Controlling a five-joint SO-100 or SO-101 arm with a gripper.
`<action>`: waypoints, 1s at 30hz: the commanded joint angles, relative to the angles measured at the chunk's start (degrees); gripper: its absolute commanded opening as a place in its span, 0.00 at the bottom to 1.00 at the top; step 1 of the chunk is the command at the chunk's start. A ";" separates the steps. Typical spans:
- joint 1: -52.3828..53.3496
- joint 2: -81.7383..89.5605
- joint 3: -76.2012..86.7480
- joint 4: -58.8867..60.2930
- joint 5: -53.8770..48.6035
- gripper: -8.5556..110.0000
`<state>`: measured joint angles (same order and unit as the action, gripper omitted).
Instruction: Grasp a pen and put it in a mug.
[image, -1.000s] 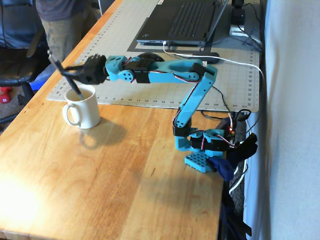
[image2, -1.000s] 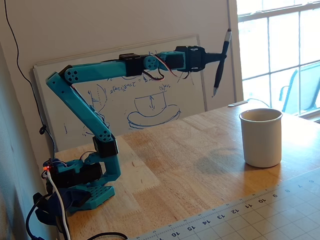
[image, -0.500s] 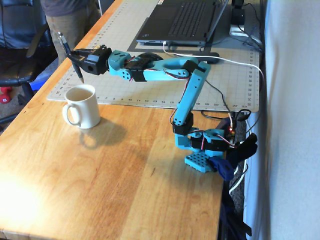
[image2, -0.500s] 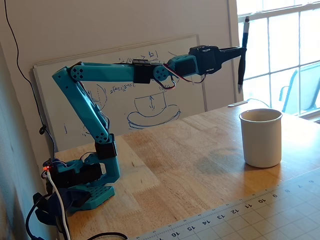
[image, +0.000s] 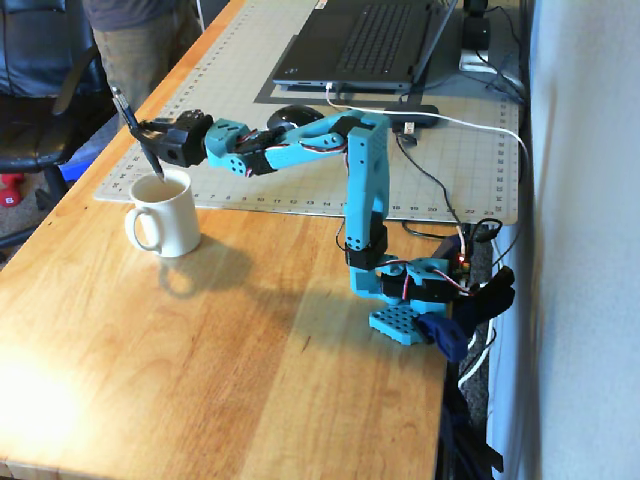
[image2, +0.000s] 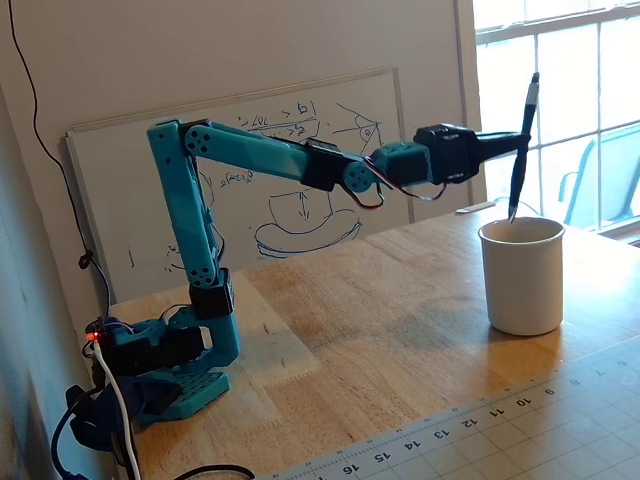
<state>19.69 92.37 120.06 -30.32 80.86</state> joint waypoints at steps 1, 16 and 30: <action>0.70 0.44 -5.19 -2.02 -0.44 0.09; 0.09 0.35 -4.83 -1.32 -0.62 0.17; -1.67 23.38 3.78 30.59 -23.38 0.17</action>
<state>19.78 104.59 124.19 -11.34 65.65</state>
